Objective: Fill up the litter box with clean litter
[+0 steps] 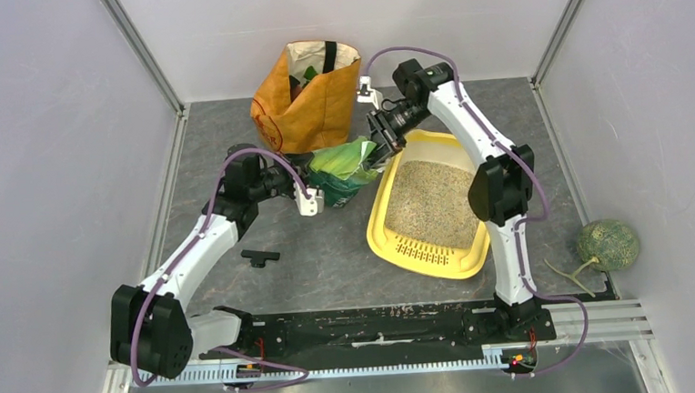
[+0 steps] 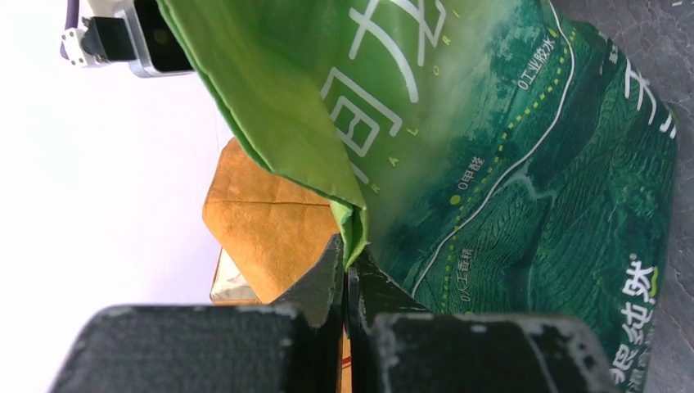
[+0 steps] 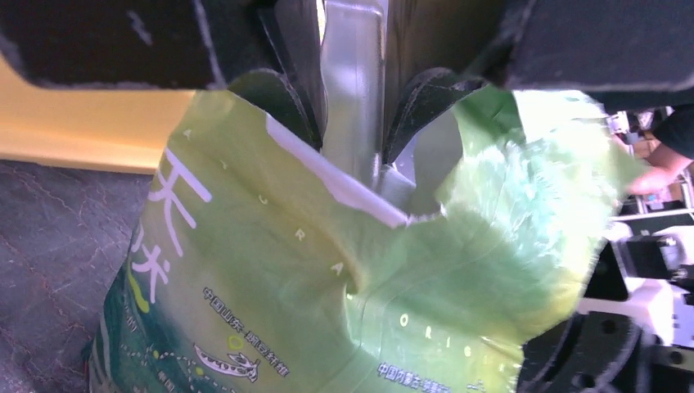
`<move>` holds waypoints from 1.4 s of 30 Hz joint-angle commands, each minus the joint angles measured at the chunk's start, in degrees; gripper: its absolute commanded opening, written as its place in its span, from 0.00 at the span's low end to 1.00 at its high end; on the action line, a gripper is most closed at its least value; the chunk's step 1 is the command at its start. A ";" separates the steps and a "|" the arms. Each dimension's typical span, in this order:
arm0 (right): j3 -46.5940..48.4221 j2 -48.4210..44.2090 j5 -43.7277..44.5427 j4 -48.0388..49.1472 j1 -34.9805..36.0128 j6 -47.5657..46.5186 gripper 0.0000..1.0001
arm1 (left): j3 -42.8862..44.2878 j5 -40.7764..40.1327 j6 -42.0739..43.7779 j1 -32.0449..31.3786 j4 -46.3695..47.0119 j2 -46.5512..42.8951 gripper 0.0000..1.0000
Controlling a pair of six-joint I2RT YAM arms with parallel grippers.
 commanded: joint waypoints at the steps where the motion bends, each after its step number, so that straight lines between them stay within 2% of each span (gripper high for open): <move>1: -1.59 -7.00 -11.40 -2.62 -1.98 -0.37 0.00 | 2.32 1.24 2.31 0.62 8.11 -0.24 0.02; 17: -12.64 -14.44 -12.97 -9.70 -9.79 -6.63 0.00 | 4.64 1.10 2.79 1.66 7.08 3.32 0.02; 30: -21.31 -19.41 -15.20 -10.00 -14.10 -8.54 0.00 | 6.89 3.34 1.37 2.19 10.61 7.19 0.02; 42: -25.31 -23.37 -16.31 -10.72 -18.00 -9.24 0.00 | 8.60 4.53 1.12 2.20 10.94 10.01 0.02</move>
